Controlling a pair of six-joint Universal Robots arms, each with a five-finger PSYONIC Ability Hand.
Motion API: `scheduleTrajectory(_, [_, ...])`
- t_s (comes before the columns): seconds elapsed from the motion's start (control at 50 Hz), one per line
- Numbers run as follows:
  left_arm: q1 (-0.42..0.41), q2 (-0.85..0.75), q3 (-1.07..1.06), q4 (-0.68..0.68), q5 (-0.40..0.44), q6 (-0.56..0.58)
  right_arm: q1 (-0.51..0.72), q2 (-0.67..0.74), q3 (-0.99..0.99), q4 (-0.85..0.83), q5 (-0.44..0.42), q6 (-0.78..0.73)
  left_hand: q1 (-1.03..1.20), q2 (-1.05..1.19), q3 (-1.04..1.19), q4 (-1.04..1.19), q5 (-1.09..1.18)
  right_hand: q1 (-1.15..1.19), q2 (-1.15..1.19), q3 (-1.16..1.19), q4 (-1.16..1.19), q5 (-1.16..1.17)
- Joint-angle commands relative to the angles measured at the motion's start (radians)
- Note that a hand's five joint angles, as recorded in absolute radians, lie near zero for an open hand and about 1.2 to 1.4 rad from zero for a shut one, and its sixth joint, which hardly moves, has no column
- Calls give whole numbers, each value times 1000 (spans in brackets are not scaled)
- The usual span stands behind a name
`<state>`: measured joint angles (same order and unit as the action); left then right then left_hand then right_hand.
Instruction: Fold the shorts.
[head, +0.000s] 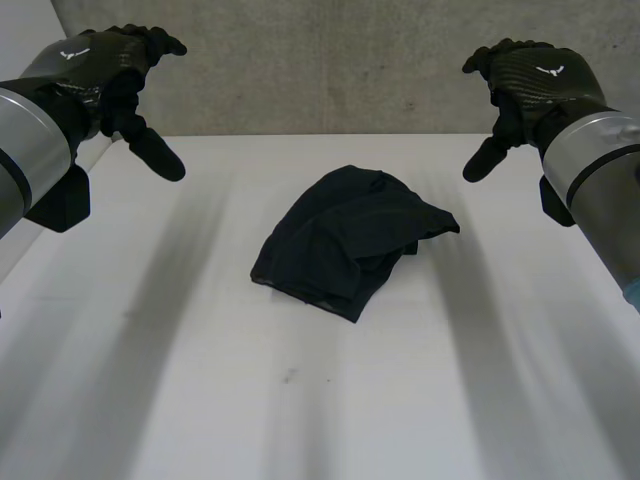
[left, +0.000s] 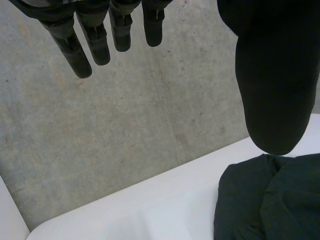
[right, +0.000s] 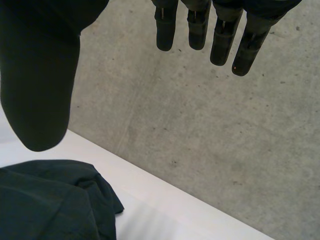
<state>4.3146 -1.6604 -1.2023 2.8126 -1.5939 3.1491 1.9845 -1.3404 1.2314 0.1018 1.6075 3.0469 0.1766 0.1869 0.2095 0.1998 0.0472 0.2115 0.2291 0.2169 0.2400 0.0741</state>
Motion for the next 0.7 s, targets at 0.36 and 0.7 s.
scheduleTrajectory(0.36, [0,-78,-19,31,0,11,186,206,33,-20,-216,-338,-2,-12,-35,-25,-47,-37,-55,-42,-65,-74])
scheduleTrajectory(0.7, [-13,-238,-46,109,6,8,122,316,-43,-205,-4,-323,-2,-12,-35,-25,-47,1185,1167,1179,1156,1148])
